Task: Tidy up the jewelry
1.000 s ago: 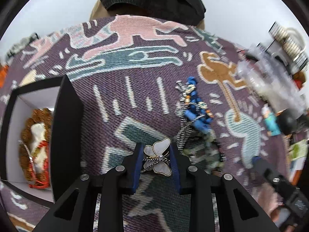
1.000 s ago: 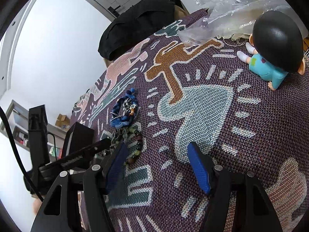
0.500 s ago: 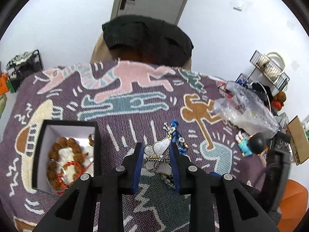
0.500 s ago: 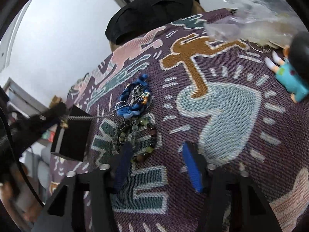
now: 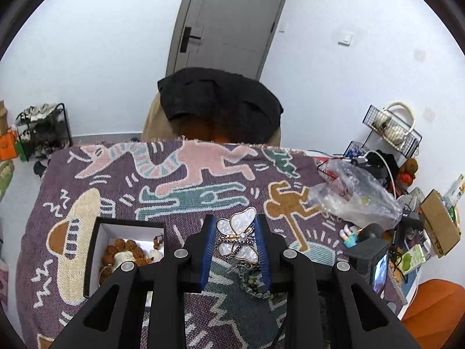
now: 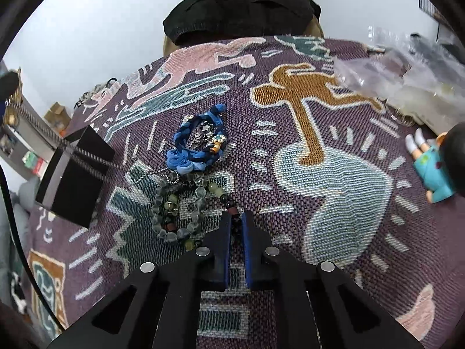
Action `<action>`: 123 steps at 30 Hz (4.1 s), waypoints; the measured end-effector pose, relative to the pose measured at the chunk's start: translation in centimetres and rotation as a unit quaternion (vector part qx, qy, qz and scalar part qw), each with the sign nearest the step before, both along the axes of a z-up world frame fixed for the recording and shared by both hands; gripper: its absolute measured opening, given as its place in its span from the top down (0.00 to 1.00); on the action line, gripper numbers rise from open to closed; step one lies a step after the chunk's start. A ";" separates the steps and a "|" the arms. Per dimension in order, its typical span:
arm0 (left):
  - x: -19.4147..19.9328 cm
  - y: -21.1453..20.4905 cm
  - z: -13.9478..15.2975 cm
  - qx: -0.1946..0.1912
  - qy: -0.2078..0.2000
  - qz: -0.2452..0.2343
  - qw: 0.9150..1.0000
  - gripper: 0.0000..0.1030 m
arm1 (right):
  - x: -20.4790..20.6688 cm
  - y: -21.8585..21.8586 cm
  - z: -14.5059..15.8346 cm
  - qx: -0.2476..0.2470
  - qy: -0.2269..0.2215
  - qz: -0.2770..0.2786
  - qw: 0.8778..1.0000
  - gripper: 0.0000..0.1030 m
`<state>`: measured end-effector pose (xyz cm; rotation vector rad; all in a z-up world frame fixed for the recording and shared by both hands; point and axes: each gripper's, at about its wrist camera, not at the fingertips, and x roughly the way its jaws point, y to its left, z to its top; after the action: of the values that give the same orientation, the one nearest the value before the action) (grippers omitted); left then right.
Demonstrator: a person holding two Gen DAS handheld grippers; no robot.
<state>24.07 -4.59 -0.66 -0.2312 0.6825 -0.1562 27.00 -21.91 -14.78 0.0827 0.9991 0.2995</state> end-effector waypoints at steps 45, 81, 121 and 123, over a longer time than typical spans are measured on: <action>-6.9 1.2 9.9 -0.103 -0.106 -0.074 0.986 0.72 | -2.8 4.5 8.1 0.095 -0.112 0.068 0.987 0.98; -8.5 3.7 11.0 -0.116 -0.113 -0.061 0.985 0.72 | -5.2 8.0 10.2 0.081 -0.184 0.152 0.968 0.48; -3.4 12.5 -0.4 -0.101 -0.003 0.062 0.993 0.72 | -8.8 8.1 22.7 0.104 -0.290 0.150 0.940 0.97; -2.9 12.9 -1.7 -0.100 0.008 0.070 0.992 0.72 | -8.5 8.5 22.6 0.104 -0.286 0.152 0.940 0.97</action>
<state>21.17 8.28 -2.31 -0.4720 0.6638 -0.0875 18.53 -13.36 7.82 0.0285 0.3930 0.6703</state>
